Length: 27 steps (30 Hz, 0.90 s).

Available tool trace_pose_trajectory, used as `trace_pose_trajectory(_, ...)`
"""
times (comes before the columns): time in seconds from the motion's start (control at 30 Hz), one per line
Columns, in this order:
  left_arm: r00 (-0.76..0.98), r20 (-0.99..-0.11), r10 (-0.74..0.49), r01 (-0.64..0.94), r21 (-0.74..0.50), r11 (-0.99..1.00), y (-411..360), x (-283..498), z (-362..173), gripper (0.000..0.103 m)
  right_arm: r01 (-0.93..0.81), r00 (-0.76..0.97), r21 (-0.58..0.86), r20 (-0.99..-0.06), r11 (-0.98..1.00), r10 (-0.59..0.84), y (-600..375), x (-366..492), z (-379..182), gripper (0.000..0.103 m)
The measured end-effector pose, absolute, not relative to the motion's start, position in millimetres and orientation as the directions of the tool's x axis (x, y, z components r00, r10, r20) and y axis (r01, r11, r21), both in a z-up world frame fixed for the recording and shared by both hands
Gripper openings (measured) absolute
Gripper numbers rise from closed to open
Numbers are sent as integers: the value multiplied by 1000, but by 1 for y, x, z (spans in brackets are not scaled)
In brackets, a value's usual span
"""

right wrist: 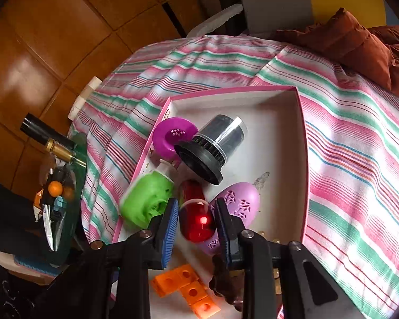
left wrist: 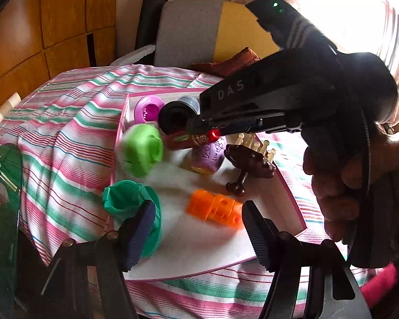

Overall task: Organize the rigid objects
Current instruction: 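Lower the red cylinder into the tray and open the right gripper, then move both tools to the orange channel piece and red K puzzle piece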

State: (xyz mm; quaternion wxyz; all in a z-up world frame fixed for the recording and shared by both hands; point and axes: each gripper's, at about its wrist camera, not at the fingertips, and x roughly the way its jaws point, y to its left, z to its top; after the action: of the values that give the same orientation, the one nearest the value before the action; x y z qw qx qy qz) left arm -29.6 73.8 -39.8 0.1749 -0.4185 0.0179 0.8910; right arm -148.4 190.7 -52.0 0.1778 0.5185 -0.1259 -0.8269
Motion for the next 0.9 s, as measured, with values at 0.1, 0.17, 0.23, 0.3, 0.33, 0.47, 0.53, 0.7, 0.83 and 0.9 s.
trace_pose_trajectory(0.1, -588, -753, 296, -333, -109, -937, 75, -29, -40, 68, 161, -411, 388, -810, -908, -419, 191, -146, -51, 31)
trace_pose_trajectory(0.17, -590, -752, 294, -332, -106, -937, 76, -30, -40, 68, 159, -424, 384, -805, -910, -414, 192, -142, -48, 31)
trace_pose_trajectory(0.23, -593, -749, 293, -332, -104, -938, 75, -30, -38, 68, 164, -443, 382, -795, -909, -414, 195, -136, -42, 31)
trace_pose_trajectory(0.3, -599, -746, 289, -330, -99, -939, 76, -30, -36, 69, 165, -475, 370, -783, -914, -402, 199, -128, -35, 31)
trace_pose_trajectory(0.33, -601, -746, 288, -329, -97, -939, 76, -31, -36, 69, 160, -491, 363, -777, -918, -393, 202, -124, -31, 31)
trace_pose_trajectory(0.47, -606, -742, 288, -328, -97, -940, 77, -31, -32, 69, 136, -558, 322, -756, -937, -341, 217, -101, -18, 31)
trace_pose_trajectory(0.53, -608, -739, 289, -328, -97, -940, 78, -30, -30, 71, 109, -581, 302, -754, -947, -307, 227, -88, -16, 31)
trace_pose_trajectory(0.7, -616, -730, 296, -338, -95, -936, 79, -27, -25, 72, 33, -606, 247, -766, -968, -216, 252, -60, -20, 32)
trace_pose_trajectory(0.83, -621, -727, 293, -338, -89, -937, 81, -26, -23, 72, -14, -601, 213, -783, -977, -162, 271, -43, -29, 32)
trace_pose_trajectory(0.9, -622, -727, 292, -338, -88, -937, 81, -25, -22, 72, -34, -593, 197, -793, -980, -139, 281, -36, -34, 32)
